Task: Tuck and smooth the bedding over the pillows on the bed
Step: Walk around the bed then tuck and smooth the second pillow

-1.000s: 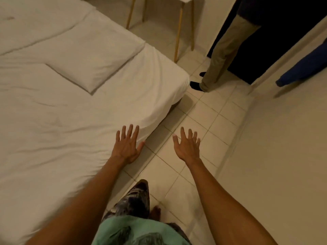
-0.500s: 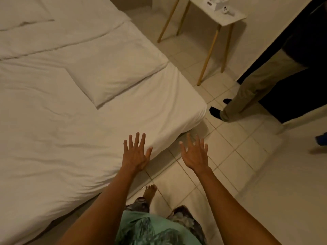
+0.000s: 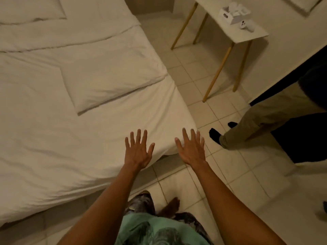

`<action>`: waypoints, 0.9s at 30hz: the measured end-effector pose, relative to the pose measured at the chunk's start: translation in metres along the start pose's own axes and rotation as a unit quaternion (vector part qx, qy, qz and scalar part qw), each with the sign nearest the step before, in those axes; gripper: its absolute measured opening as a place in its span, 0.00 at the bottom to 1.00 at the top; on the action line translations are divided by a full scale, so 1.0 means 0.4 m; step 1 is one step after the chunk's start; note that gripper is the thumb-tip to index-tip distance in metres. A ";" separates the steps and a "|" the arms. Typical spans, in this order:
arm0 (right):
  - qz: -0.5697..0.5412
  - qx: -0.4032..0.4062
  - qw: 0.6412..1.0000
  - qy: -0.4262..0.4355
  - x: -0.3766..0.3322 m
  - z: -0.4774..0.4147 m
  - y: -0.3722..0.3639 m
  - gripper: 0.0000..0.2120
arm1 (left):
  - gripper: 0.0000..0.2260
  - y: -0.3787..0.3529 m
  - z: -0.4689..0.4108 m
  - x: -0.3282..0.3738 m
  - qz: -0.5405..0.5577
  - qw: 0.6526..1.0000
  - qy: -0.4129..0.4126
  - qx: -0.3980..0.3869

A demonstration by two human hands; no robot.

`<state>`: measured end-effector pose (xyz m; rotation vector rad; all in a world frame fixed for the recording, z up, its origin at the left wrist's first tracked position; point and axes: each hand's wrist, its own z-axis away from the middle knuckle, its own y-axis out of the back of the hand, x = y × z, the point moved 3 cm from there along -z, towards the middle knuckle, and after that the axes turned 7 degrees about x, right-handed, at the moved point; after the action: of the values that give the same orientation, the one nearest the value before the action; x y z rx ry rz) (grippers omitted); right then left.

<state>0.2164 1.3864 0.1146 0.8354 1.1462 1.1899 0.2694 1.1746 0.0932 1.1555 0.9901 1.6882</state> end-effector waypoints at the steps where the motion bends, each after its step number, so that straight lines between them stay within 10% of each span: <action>1: 0.006 0.003 1.000 0.020 0.025 -0.038 0.016 0.33 | 0.31 -0.007 -0.014 0.033 0.003 1.000 0.016 0.016; 27: 0.082 -0.112 0.925 0.355 -0.031 -1.051 0.235 0.33 | 0.31 0.090 -0.616 0.316 0.059 0.910 0.396 0.108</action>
<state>-0.2139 1.3632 0.1006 0.3190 1.4917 1.8078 -0.0009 1.2448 0.0984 0.6405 1.6544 2.2526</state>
